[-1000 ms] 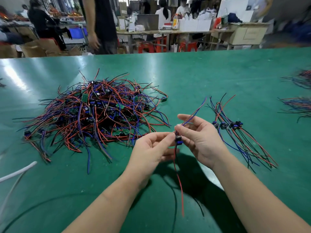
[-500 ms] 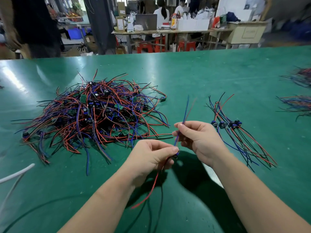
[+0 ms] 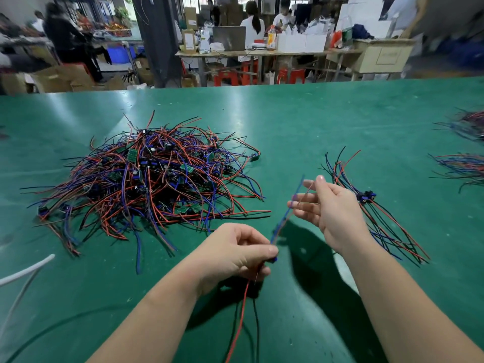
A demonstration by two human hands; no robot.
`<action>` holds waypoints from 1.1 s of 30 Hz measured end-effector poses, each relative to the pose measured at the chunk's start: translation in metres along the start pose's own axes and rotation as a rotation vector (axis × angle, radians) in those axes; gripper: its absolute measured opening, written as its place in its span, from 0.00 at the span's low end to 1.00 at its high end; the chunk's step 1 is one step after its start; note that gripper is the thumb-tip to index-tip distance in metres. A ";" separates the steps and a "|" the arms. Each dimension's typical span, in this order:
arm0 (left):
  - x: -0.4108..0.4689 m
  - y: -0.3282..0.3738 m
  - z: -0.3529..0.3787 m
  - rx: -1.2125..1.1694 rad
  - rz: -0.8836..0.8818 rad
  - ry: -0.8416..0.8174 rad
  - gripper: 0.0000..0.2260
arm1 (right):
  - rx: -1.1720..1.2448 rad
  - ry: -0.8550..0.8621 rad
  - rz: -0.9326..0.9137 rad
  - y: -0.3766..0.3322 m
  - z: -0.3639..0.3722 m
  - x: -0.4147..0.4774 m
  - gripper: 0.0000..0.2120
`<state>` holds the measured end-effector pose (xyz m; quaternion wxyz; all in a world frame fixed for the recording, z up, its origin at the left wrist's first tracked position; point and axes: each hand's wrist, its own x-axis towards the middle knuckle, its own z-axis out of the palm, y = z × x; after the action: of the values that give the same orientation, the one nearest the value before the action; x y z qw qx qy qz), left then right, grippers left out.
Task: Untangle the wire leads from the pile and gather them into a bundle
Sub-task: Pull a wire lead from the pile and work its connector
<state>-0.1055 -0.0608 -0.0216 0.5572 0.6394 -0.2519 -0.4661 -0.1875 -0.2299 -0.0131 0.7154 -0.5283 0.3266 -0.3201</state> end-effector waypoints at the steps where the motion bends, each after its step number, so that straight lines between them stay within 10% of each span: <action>1: 0.002 0.000 0.000 -0.044 0.021 0.075 0.05 | -0.050 -0.005 0.005 0.002 0.001 0.000 0.12; 9: 0.011 -0.004 0.001 -0.300 0.060 0.263 0.05 | -0.618 -0.485 -0.303 0.021 0.017 -0.021 0.08; 18: 0.013 -0.002 0.003 -0.314 0.118 0.211 0.09 | -0.792 0.059 -0.589 0.003 -0.007 0.009 0.08; 26: 0.014 -0.013 -0.015 0.734 0.541 0.639 0.08 | -1.419 0.289 -0.236 -0.003 -0.043 0.030 0.06; 33: 0.020 -0.026 -0.024 1.208 0.255 0.651 0.17 | -1.640 0.258 -0.129 0.002 -0.038 0.026 0.13</action>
<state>-0.0808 -0.0601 -0.0538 0.2016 0.9099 -0.3604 0.0399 -0.2029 -0.2716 -0.0274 0.0408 -0.8586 0.5048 -0.0792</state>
